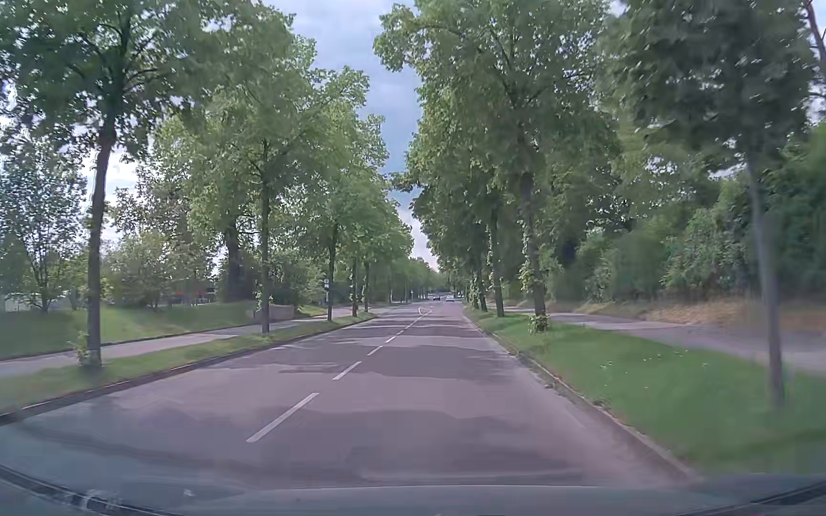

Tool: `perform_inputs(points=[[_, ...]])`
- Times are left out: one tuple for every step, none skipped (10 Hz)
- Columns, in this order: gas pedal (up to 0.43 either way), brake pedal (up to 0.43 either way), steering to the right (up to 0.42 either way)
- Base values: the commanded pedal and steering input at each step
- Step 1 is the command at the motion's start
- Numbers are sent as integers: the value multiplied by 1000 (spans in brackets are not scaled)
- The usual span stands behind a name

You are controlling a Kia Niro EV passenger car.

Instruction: Follow the waypoints while adhering to traffic rules and regulations

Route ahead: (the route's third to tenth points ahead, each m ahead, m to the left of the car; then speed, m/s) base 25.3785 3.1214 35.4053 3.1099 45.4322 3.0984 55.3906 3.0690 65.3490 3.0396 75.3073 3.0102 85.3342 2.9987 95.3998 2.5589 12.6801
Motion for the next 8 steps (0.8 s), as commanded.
perform_inputs(points=[[0, 18, 1], [0, 18, 1], [0, 18, 1], [0, 18, 1], [0, 18, 1], [0, 18, 1], [0, 18, 1], [0, 18, 1]])
